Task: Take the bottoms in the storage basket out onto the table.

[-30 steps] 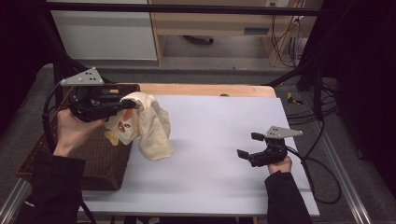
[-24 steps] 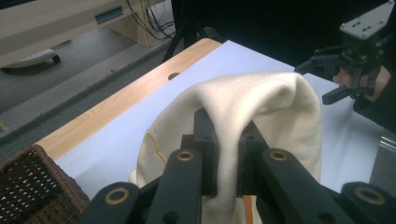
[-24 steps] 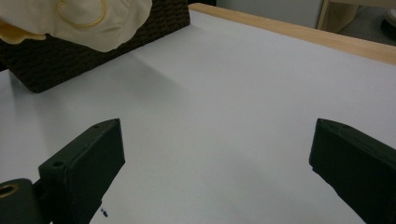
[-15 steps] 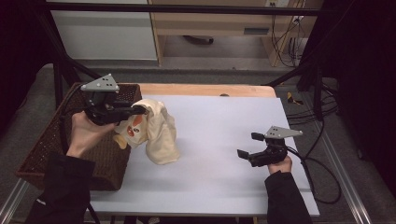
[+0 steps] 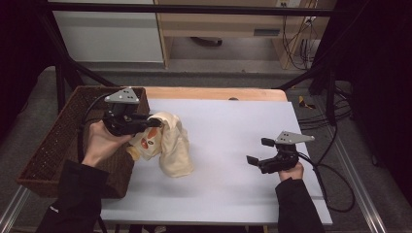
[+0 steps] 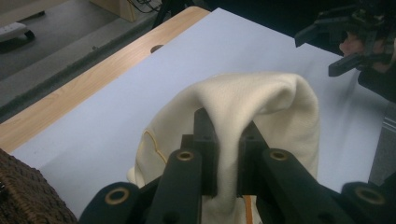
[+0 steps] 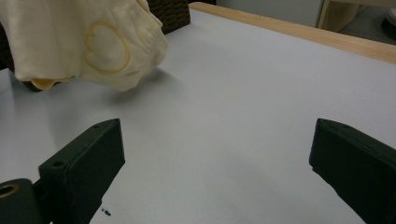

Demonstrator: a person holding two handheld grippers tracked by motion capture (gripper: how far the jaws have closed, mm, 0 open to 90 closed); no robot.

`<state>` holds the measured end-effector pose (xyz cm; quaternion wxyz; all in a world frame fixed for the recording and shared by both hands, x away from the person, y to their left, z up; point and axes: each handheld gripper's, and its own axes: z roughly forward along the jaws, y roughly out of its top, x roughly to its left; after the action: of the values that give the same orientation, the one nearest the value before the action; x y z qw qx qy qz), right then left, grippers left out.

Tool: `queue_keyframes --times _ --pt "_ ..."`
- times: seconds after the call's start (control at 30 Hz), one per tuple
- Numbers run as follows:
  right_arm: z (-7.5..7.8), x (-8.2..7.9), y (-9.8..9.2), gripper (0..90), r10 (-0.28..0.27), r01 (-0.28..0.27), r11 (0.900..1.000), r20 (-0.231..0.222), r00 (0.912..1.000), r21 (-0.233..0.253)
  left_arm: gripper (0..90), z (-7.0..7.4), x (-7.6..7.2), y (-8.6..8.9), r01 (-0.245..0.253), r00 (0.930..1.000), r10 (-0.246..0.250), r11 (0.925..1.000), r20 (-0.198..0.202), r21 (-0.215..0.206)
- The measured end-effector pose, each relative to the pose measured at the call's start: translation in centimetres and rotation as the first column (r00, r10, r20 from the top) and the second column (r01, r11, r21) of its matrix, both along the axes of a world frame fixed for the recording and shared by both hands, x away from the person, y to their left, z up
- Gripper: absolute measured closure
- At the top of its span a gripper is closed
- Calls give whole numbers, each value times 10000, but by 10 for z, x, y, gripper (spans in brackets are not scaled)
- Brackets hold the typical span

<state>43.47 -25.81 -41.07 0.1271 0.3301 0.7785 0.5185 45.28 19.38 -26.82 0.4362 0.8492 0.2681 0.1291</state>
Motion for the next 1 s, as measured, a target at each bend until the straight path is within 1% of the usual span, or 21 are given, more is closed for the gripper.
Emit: queue_keyframes --times 0.13,0.27,0.3,0.33,0.37,0.43,0.53,0.6,0.63,0.7,0.83,1.0 --pt "0 0 0 39 -15 15 10000 12 10000 1 822 -7 1 -6 72 9999 -71 9998 -74 182" --pt "0 0 0 39 -11 11 10000 1 10000 -12 821 -17 3 -11 126 9997 -119 9994 -210 318" --pt "0 0 0 40 -11 11 10000 -3 10000 -7 822 -22 3 -13 153 9995 -144 9993 -264 328" --pt "0 0 0 40 -11 11 10000 -3 10000 -7 821 -22 3 -13 153 9995 -144 9993 -264 328" --pt "0 0 0 39 -6 6 10000 -3 10000 -12 822 -25 4 -15 185 9993 -175 9994 -333 289" --pt "0 0 0 39 -12 12 10000 -6 10000 -3 821 -27 4 -16 197 9992 -186 9993 -355 317" --pt "0 0 0 40 -2 2 10000 -7 10000 -11 821 -33 3 -20 196 9991 -176 9984 -385 525" --pt "0 0 0 39 -7 7 10000 5 10000 -12 821 -40 3 -23 202 9989 -171 9974 -440 693" --pt "0 0 0 40 -8 8 10000 8 10000 -6 821 -40 3 -23 202 9989 -171 9974 -440 693" --pt "0 0 0 39 -7 7 10000 5 10000 -8 821 -47 4 -25 220 9984 -181 9972 -532 721" --pt "0 0 0 39 0 0 10000 -4 10000 -16 821 -54 5 -26 213 9977 -160 9966 -659 802" --pt "0 0 0 40 -6 6 10000 1 10000 -11 820 -61 6 -27 166 9969 -99 9961 -775 865"
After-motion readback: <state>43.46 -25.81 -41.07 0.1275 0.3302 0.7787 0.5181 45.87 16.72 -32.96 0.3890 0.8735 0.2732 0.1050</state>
